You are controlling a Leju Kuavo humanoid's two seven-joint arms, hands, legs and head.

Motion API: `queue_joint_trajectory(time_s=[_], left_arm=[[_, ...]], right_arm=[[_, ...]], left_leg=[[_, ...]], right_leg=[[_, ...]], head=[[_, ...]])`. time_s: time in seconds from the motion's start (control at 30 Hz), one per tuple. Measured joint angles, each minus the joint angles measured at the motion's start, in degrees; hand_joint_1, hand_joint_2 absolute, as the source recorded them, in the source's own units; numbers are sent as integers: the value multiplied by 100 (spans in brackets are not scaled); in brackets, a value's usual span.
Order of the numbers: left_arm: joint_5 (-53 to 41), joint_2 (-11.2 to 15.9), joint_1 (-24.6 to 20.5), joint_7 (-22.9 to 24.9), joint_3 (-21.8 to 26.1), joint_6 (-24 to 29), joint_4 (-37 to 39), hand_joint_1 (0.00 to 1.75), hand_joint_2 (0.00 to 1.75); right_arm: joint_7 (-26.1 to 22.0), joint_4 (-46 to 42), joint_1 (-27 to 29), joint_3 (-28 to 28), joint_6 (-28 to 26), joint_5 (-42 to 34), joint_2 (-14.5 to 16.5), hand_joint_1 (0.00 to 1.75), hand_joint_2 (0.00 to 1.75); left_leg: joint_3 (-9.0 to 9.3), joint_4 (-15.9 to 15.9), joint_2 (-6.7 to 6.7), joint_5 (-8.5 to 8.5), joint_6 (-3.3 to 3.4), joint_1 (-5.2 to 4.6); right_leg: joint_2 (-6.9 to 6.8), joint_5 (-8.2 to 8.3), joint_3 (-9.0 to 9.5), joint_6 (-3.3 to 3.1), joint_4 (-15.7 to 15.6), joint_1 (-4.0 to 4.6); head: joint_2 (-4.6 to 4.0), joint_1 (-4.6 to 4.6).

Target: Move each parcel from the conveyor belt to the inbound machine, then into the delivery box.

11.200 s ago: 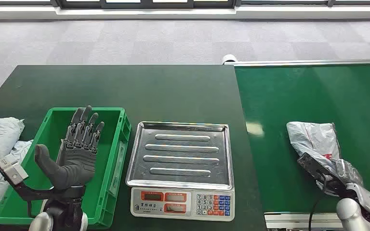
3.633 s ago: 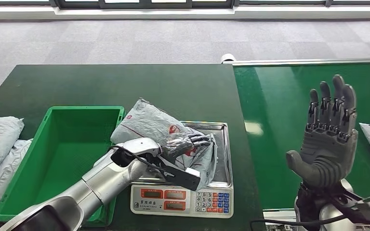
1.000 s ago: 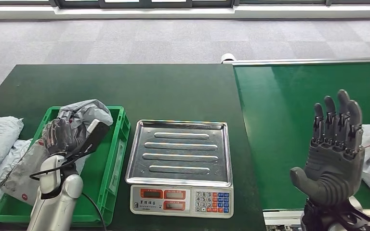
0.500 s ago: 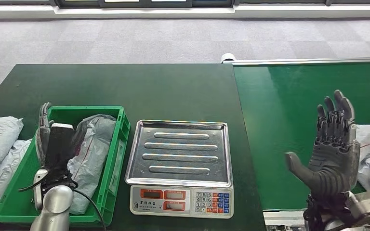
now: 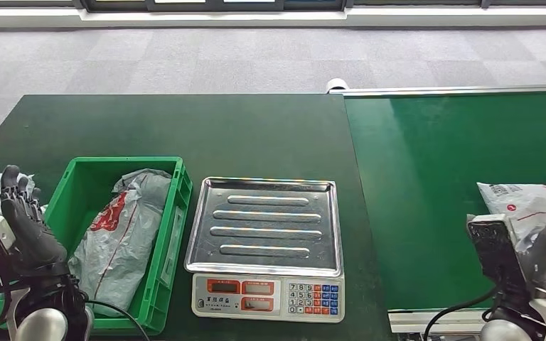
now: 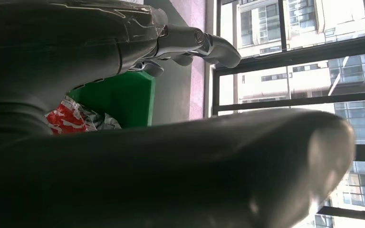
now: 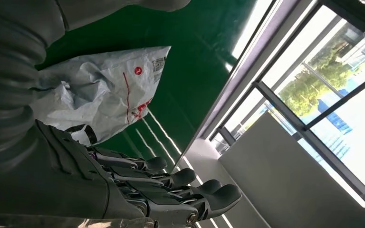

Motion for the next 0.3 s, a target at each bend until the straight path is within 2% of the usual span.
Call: queue_joint_trajectory(time_s=[0.13,0.3], left_arm=[[185,-7,50,-56,0,-192,-133,0,0],[576,-27,174,-151,-1,-531,-263,0,0]], right_arm=[[422,194,-32,-120,-73,626,-111,0,175],[1012,964,-220,-410,152,1724,-557,0,175]], left_leg=[[1,0,0,1,-1,2],[2,1,-1,0,1,-2]], right_leg=[[0,0,1,-1,0,2],[0,1,5,1,-1,-2]], head=[[0,-1],[0,0]])
